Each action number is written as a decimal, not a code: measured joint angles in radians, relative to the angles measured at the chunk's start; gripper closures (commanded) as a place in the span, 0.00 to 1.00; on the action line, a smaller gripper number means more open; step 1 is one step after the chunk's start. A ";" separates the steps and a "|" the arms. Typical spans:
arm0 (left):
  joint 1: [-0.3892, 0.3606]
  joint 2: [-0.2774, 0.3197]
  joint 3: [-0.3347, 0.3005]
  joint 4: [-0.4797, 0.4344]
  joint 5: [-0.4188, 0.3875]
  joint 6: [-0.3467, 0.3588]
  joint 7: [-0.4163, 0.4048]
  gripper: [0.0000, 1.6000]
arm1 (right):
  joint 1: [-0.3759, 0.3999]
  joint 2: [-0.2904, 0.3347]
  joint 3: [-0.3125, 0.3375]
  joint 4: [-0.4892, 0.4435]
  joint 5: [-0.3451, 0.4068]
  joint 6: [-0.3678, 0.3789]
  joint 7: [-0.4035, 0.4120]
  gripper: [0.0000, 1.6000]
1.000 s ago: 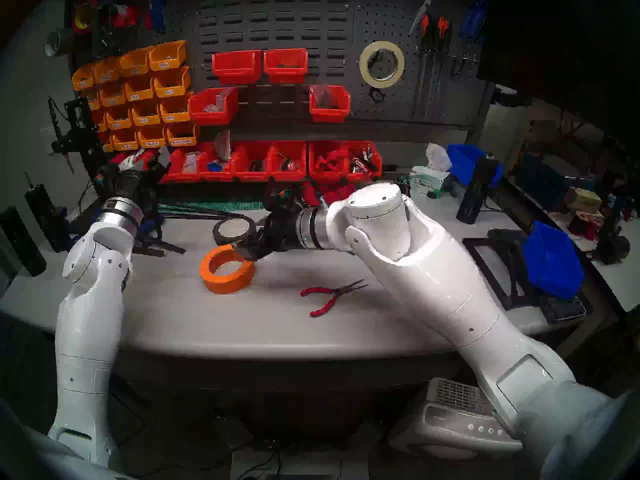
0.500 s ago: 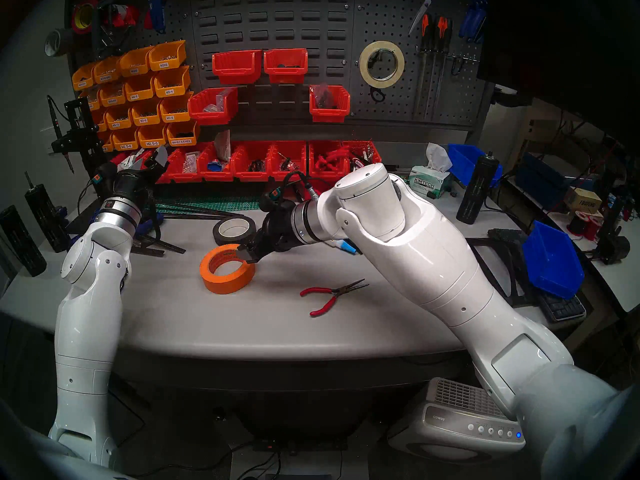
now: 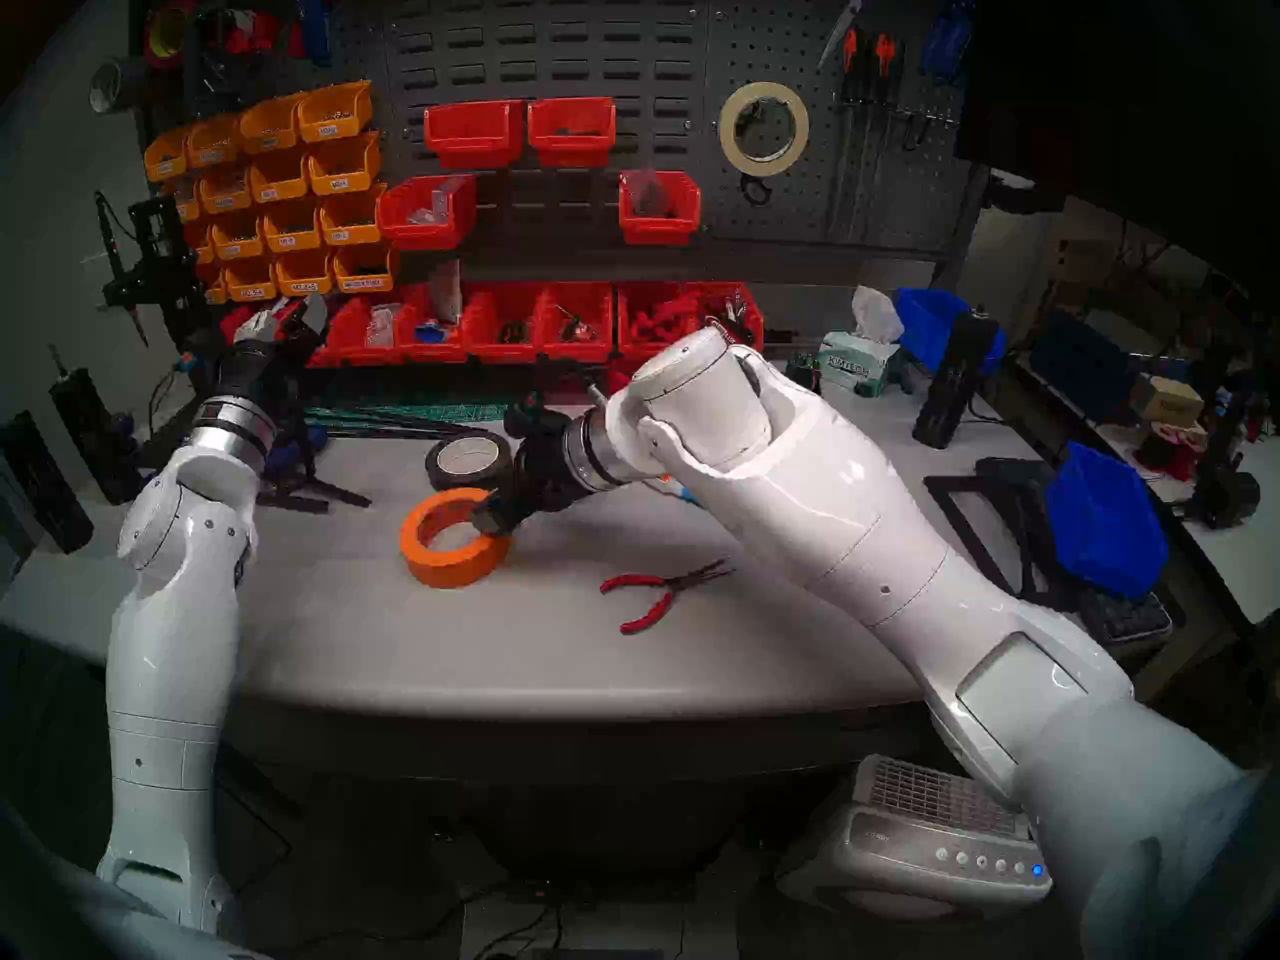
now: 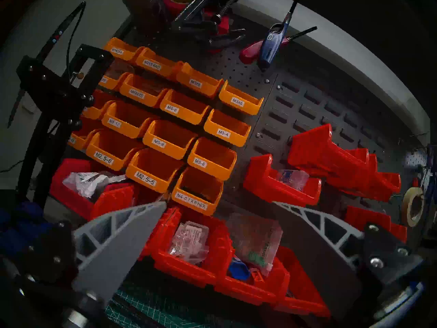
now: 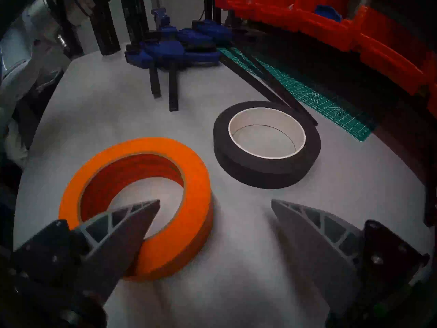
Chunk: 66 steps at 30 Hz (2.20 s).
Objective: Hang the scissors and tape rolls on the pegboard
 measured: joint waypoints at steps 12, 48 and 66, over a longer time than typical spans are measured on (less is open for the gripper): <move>0.000 0.001 -0.004 0.004 -0.006 -0.002 -0.001 0.00 | 0.089 -0.035 -0.089 0.074 -0.013 0.000 0.043 0.47; 0.001 0.003 0.005 0.010 -0.011 -0.006 -0.002 0.00 | 0.140 0.017 -0.068 0.033 0.053 -0.002 0.071 1.00; -0.009 0.005 0.023 0.024 -0.009 -0.005 -0.003 0.00 | -0.011 0.111 0.185 -0.156 0.123 -0.106 -0.072 1.00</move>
